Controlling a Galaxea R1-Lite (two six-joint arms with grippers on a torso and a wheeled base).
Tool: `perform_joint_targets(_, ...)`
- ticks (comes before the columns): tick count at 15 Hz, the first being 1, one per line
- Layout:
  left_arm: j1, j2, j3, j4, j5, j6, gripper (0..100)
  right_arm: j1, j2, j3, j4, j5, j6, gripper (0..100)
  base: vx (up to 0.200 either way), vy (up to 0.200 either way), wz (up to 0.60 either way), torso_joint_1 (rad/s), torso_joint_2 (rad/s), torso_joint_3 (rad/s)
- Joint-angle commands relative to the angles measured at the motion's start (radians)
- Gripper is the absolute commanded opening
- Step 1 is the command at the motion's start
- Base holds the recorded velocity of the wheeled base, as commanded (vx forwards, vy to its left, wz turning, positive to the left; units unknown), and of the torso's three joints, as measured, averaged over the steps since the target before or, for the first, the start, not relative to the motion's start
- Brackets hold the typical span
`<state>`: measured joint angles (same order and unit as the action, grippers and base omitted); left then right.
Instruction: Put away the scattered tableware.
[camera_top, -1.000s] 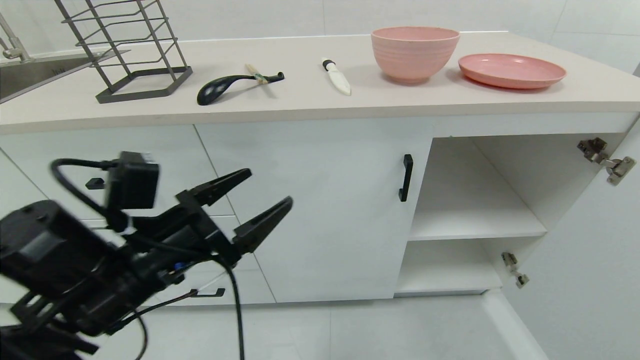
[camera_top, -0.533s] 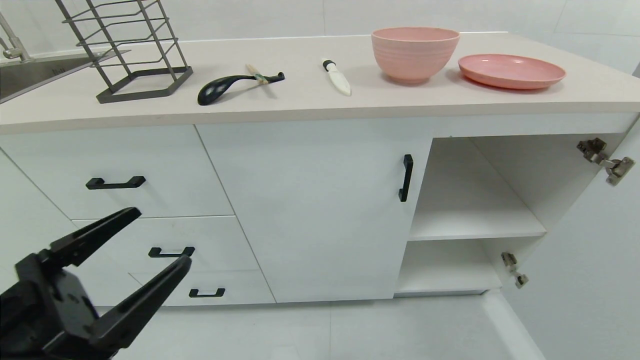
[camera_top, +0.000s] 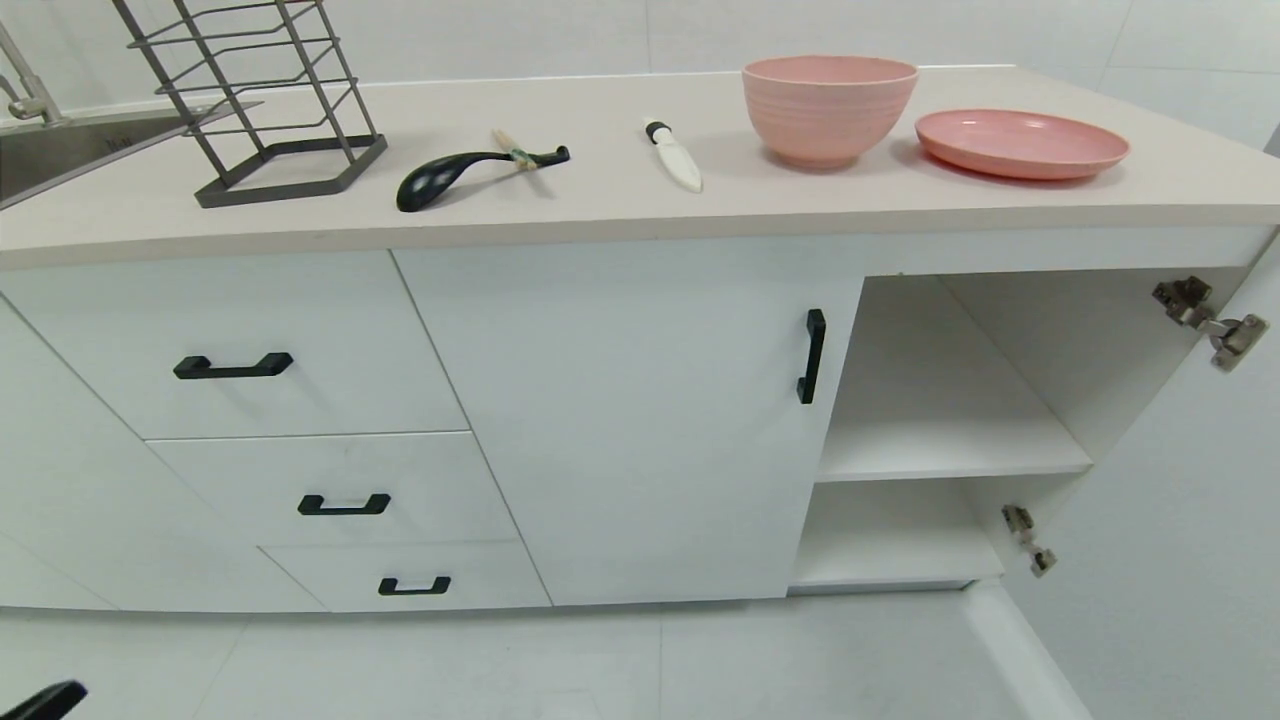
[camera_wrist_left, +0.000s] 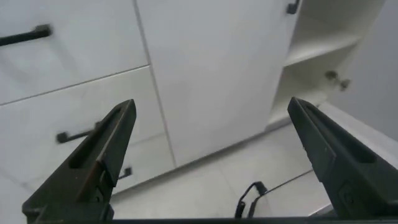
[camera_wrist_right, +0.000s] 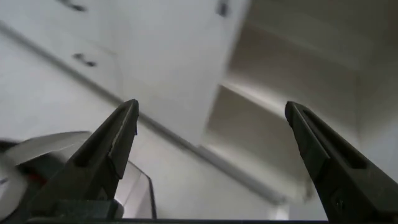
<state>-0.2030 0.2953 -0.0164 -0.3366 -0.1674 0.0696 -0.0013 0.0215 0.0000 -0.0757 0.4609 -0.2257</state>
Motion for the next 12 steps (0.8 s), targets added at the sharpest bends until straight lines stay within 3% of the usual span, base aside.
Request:
perform_joint_targets(1, 0.040, -0.199, 0.015, 0.179, 0.100, 0.012, 100, 0.001, -0.021, 0.000, 0.022, -0.125, 0.109, 100, 0.000, 0.000, 0.00, 0.000, 0.00, 0.000)
perform_joint_targets(3, 0.068, -0.200, 0.016, 0.189, 0.241, 0.012, 100, 0.001, -0.021, 0.000, 0.024, -0.289, 0.200, 100, 0.000, 0.000, 0.00, 0.000, 0.00, 0.000)
perform_joint_targets(4, 0.068, -0.200, 0.016, 0.199, 0.279, 0.012, 100, 0.001, -0.021, 0.000, 0.024, -0.297, 0.210, 100, 0.000, 0.000, 0.00, 0.000, 0.00, 0.000)
perform_joint_targets(5, 0.077, -0.200, 0.016, 0.291, 0.315, 0.012, 100, 0.001, -0.021, 0.000, 0.024, -0.297, 0.215, 100, 0.000, 0.000, 0.00, 0.000, 0.00, 0.000)
perform_joint_targets(6, 0.077, -0.200, 0.016, 0.289, 0.312, 0.015, 100, 0.001, -0.021, 0.000, 0.027, -0.304, 0.200, 100, 0.000, 0.000, 0.00, 0.000, 0.00, 0.000)
perform_joint_targets(7, 0.077, -0.200, 0.016, 0.280, 0.298, 0.042, 100, 0.001, -0.021, 0.000, 0.037, -0.360, 0.137, 100, 0.000, 0.000, 0.00, 0.000, 0.00, 0.000)
perform_joint_targets(9, 0.077, -0.199, 0.016, 0.284, 0.299, 0.007, 100, 0.001, -0.021, 0.000, 0.073, -0.407, 0.141, 100, 0.000, 0.000, 0.00, 0.000, 0.00, 0.000)
perform_joint_targets(10, 0.085, -0.199, 0.016, 0.280, 0.359, -0.002, 100, 0.001, -0.021, 0.000, 0.073, -0.407, 0.163, 100, 0.000, 0.000, 0.00, 0.000, 0.00, 0.000)
perform_joint_targets(11, 0.112, -0.200, 0.016, 0.277, 0.459, 0.024, 100, 0.001, -0.021, 0.000, 0.073, -0.406, 0.163, 100, 0.000, 0.000, 0.00, 0.000, 0.00, 0.000)
perform_joint_targets(12, 0.171, -0.229, 0.016, 0.278, 0.474, 0.053, 100, 0.001, -0.021, 0.000, 0.074, -0.407, 0.164, 100, 0.000, 0.000, 0.00, 0.000, 0.00, 0.000)
